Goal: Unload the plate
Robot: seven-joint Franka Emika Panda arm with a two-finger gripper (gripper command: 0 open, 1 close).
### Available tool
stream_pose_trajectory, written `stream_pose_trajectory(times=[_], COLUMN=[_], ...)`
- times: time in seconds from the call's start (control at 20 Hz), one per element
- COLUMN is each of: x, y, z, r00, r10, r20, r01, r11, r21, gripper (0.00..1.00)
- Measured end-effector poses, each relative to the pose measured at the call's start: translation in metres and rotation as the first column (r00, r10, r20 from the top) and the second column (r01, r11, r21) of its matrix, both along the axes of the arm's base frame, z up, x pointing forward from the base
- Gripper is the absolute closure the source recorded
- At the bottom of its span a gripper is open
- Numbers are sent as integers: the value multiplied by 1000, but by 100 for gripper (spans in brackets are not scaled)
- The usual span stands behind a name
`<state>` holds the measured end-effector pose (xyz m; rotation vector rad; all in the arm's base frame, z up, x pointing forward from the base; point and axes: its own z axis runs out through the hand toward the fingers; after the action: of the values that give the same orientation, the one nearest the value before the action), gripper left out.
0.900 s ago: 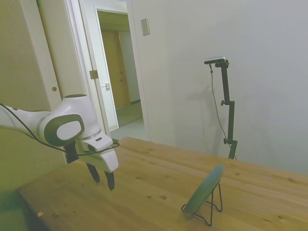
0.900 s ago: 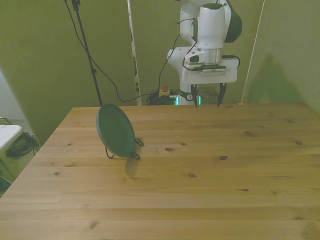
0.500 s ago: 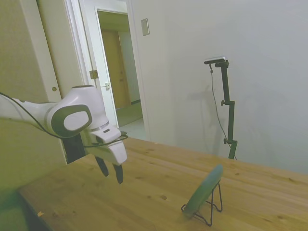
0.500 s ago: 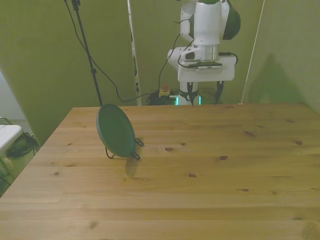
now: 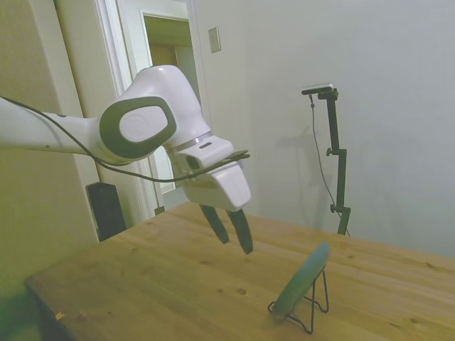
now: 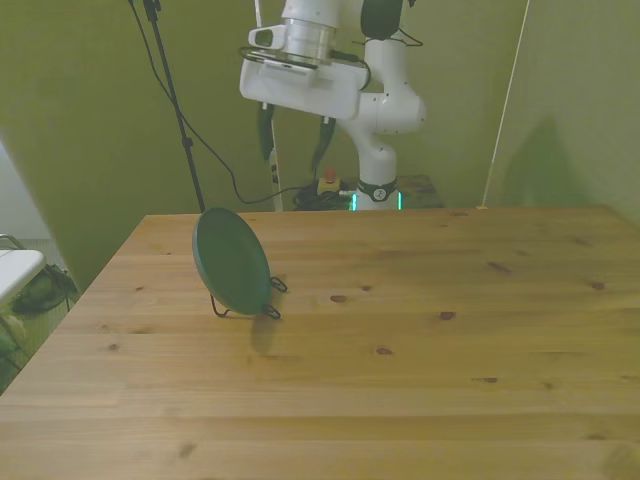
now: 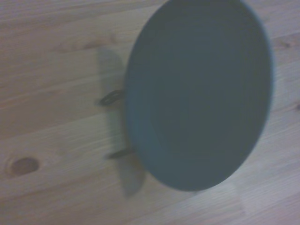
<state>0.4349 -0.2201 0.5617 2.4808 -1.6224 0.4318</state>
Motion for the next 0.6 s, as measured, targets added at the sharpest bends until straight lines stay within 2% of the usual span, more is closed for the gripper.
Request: stream_pose_trajectory(times=[0.15, 0.3, 0.45, 0.6], x=[21, 30, 50, 65], y=[-23, -5, 11, -9], z=[-3, -9, -14, -15], r00=[1000, 999, 999, 998], r10=[-10, 21, 25, -2], r20=[-7, -24, -40, -57], r01=[10, -22, -27, -5], r11=[1000, 1000, 997, 993], r21=[-6, -11, -67, -121], gripper=[0, 0, 0, 0])
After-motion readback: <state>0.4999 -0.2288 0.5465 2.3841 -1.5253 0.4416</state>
